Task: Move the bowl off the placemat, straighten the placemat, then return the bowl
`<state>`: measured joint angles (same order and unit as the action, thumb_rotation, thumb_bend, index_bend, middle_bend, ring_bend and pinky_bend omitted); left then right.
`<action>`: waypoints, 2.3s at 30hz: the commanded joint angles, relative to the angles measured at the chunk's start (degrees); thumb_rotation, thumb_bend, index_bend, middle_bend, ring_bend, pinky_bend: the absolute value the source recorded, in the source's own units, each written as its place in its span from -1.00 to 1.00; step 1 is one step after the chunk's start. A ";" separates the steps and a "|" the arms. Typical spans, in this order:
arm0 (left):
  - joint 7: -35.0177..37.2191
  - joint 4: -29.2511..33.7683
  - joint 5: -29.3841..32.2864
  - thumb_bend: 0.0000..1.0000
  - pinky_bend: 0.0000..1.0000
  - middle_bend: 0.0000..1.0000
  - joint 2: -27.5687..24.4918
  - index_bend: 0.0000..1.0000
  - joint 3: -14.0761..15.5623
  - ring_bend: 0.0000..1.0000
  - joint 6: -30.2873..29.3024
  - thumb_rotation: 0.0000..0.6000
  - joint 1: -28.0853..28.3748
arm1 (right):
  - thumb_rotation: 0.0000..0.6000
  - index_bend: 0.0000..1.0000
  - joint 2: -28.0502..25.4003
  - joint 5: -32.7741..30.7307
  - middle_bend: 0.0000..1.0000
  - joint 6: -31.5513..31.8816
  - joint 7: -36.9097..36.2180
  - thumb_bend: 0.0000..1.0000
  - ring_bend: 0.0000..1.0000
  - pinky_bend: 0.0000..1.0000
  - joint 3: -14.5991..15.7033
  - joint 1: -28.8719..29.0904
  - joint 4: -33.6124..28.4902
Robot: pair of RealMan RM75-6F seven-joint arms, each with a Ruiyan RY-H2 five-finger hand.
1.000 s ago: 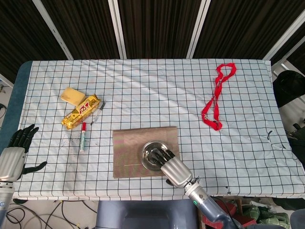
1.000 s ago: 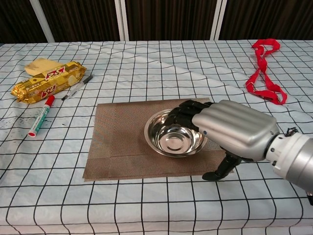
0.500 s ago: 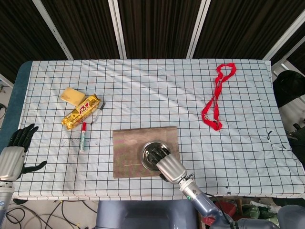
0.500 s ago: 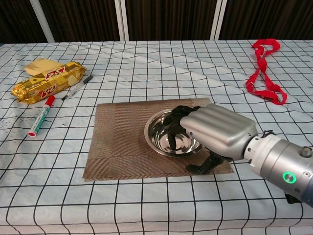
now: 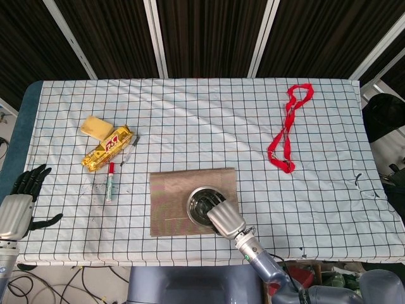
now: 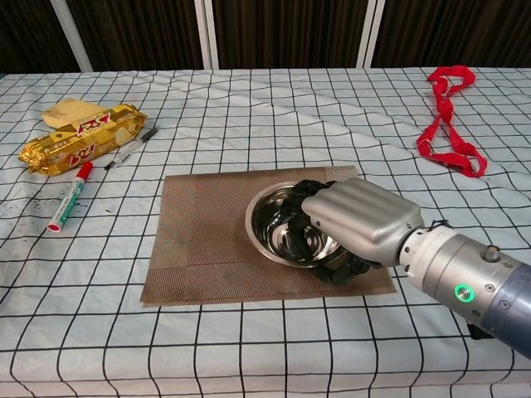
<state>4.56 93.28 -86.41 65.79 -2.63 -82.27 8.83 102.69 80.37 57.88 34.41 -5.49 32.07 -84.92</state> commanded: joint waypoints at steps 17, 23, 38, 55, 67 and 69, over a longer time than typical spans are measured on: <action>-0.54 0.08 -0.43 -0.97 -1.00 -1.00 0.27 -1.00 0.38 -1.00 -0.02 1.00 -0.03 | 1.00 0.36 -13.05 -1.12 -0.62 6.97 -1.67 -0.16 -0.87 -0.61 -1.31 -3.66 -2.53; -0.97 0.16 -0.87 -0.97 -1.00 -1.00 0.52 -1.00 0.67 -1.00 -0.16 1.00 -0.11 | 1.00 0.36 -16.61 -2.13 -0.62 8.57 -3.40 -0.16 -0.87 -0.61 -0.57 -5.71 -2.15; -1.28 0.16 -1.59 -0.97 -1.00 -1.00 0.75 -1.00 1.05 -1.00 -1.01 1.00 -0.54 | 1.00 -0.55 -19.15 -2.49 -0.89 10.88 -0.47 -0.72 -0.95 -0.63 2.68 -8.70 -2.97; -0.20 -0.20 -2.78 -0.97 -1.00 -1.00 0.74 -1.00 1.25 -1.00 -2.01 1.00 -0.76 | 1.00 -0.44 -20.23 10.81 -0.69 13.45 -0.34 -0.87 -0.77 -0.55 7.10 -8.53 -14.82; 0.54 -0.34 -2.40 -0.97 -1.00 -1.00 0.61 -1.00 0.90 -1.00 -2.01 1.00 -0.68 | 1.00 -0.33 -14.25 7.68 -0.56 5.76 3.54 -0.87 -0.68 -0.47 5.62 -5.03 -13.35; 0.59 -0.33 -2.31 -0.97 -1.00 -1.00 0.58 -1.00 0.86 -1.00 -1.93 1.00 -0.65 | 1.00 -0.31 -13.33 7.00 -0.54 4.97 4.10 -0.87 -0.66 -0.47 5.32 -4.61 -12.64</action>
<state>5.14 92.95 -88.72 66.38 -1.77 -84.19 8.18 88.91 87.77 63.28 38.13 0.06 27.14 -97.92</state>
